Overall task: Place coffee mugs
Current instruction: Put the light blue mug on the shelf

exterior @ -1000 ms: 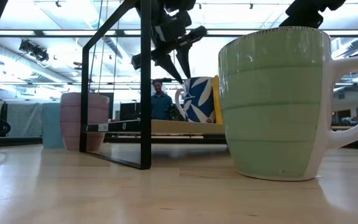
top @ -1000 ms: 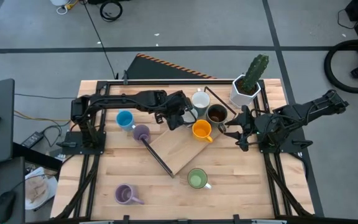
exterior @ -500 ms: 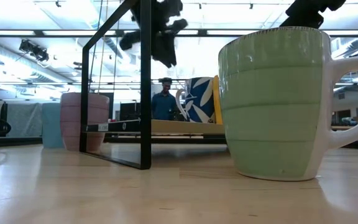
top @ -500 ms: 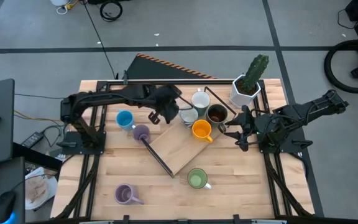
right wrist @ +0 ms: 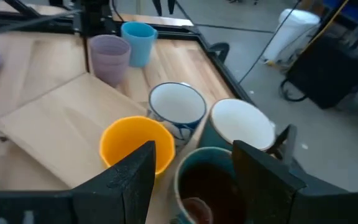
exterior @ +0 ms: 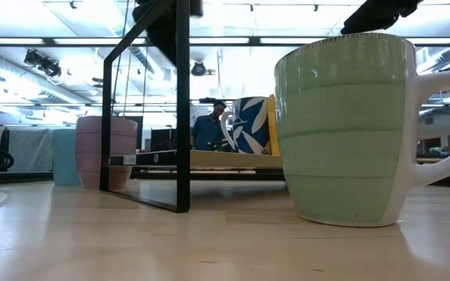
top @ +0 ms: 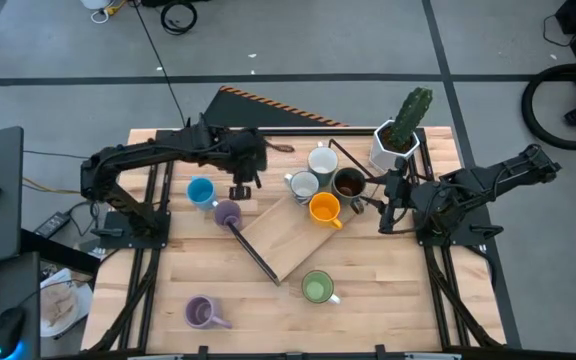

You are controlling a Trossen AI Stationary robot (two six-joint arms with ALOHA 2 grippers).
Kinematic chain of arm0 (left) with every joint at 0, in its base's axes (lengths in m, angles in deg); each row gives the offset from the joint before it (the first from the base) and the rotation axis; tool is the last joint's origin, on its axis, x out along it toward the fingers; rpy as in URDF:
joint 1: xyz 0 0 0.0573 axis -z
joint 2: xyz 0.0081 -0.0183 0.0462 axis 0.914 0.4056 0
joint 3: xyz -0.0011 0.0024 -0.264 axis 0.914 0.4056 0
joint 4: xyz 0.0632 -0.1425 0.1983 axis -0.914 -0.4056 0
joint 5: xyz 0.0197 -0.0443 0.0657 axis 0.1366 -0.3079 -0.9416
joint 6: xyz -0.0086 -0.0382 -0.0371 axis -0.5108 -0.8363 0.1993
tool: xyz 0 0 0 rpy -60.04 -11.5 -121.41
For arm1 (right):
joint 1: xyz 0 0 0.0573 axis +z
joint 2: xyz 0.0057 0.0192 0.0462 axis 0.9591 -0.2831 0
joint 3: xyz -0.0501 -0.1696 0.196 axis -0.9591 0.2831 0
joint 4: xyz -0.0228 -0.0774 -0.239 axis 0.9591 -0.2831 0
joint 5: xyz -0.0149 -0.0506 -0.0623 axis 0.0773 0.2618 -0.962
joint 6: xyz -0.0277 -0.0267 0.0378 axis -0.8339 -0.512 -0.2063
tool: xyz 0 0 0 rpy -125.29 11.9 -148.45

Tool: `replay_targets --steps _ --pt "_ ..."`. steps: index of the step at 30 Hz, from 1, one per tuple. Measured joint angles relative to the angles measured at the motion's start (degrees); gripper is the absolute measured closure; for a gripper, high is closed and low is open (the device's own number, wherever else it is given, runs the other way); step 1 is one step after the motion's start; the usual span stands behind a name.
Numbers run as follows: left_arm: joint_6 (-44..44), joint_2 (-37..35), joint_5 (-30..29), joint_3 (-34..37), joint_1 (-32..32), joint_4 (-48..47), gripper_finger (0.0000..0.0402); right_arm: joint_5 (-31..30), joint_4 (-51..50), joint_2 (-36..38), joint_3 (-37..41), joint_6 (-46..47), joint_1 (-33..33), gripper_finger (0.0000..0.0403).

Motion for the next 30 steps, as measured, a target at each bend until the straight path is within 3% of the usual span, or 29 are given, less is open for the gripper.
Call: replay_targets --steps 4,8,17,21,30 --pt "-11.66 0.96 1.20 0.03 -2.67 -8.96 0.0318 0.83 -0.02 -0.01 0.00 -0.43 0.00 0.0185" --pt "-17.19 0.98 1.29 0.09 -4.84 -12.32 0.0318 3.15 -0.02 -0.07 0.00 -0.43 0.00 0.0185" --pt "-18.88 1.00 1.19 0.09 -9.18 -12.93 0.0318 6.41 -0.33 -1.00 0.00 -0.98 1.42 0.0185" --pt "-18.73 1.00 5.14 0.09 -9.76 -13.72 0.0318 6.52 -0.04 -0.81 0.00 -0.42 2.52 0.0185" --pt "-19.73 0.76 5.41 0.29 -8.92 -22.01 0.0318 11.28 -0.04 -0.79 0.00 2.61 5.48 0.0185"
